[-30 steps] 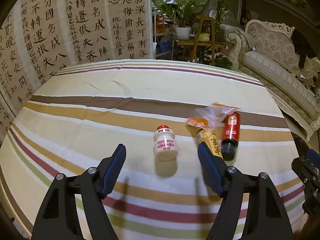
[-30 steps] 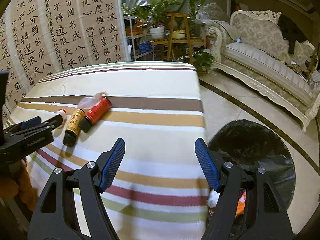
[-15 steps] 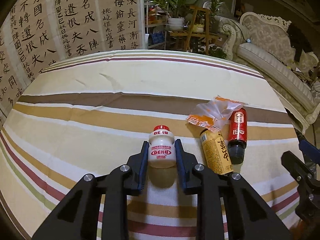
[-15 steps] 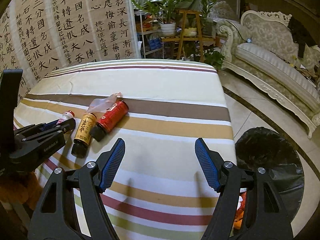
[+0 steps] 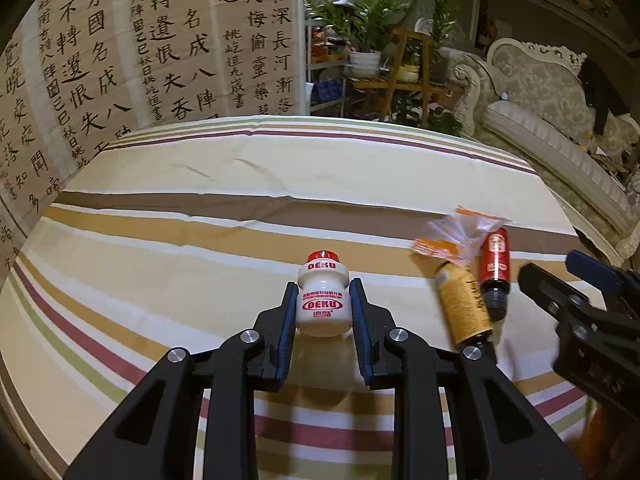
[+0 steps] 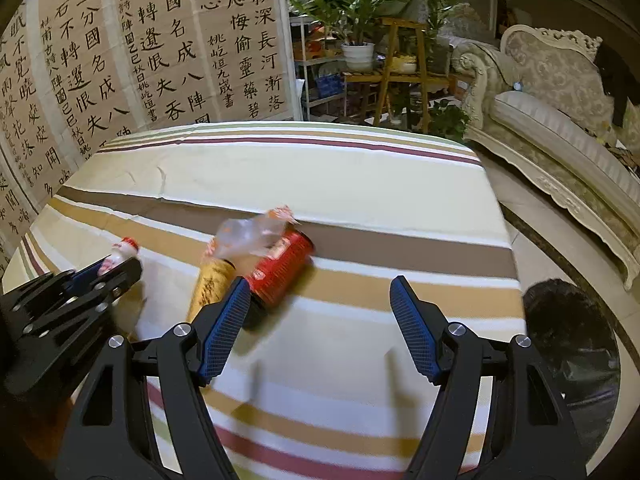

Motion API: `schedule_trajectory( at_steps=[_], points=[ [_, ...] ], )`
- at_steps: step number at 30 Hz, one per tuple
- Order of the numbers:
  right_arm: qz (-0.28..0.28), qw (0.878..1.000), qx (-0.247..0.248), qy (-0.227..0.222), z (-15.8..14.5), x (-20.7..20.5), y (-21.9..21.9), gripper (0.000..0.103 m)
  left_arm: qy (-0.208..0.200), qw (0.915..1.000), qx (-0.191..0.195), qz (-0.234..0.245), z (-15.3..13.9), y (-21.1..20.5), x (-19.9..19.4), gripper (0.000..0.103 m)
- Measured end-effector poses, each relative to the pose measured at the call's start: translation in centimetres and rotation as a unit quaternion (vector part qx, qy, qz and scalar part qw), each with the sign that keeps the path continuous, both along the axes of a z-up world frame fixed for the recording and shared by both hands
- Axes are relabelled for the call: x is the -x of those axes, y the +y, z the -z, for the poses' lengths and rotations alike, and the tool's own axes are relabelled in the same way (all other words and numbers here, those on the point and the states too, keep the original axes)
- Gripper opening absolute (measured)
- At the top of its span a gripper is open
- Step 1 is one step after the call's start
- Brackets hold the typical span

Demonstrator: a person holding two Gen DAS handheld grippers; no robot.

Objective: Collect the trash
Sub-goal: 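Grasp the white DEKU yogurt bottle with the left gripper, then grasp the red bottle upright with the right gripper, then carry the DEKU bottle over the bin while the right gripper carries the red bottle there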

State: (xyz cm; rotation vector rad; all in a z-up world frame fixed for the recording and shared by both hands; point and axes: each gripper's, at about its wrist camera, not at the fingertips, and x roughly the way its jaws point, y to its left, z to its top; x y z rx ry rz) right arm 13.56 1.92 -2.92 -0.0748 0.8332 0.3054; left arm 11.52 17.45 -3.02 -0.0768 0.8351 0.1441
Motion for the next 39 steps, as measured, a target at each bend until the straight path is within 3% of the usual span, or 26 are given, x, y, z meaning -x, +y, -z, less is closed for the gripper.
schedule_trajectory(
  at_steps=[8,15,20,22,24,39],
  points=[
    [0.01,0.999,0.021,0.029,1.6,-2.0,1.9,0.071,0.006,0.9998,0.012,-0.014,0.6,1.8,0.4,0.027],
    [0.012,0.999,0.023,0.028,1.6,-2.0,2.0,0.068,0.007,0.9996,0.023,-0.017,0.8,2.5,0.5,0.027],
    [0.007,0.999,0.026,0.028,1.5,-2.6,2.2,0.05,0.006,0.9996,0.023,-0.017,0.7,2.5,0.3,0.027],
    [0.002,0.999,0.028,0.034,1.7,-2.7,2.4,0.032,0.005,0.9995,0.024,-0.018,0.7,2.5,0.3,0.027],
    [-0.003,0.999,0.029,0.04,1.9,-2.5,2.4,0.023,0.005,0.9996,0.024,-0.017,0.7,2.4,0.4,0.027],
    [-0.003,0.999,0.021,0.031,1.3,2.1,-0.5,0.023,0.001,0.9995,0.03,0.005,0.5,0.0,2.8,0.027]
  ],
)
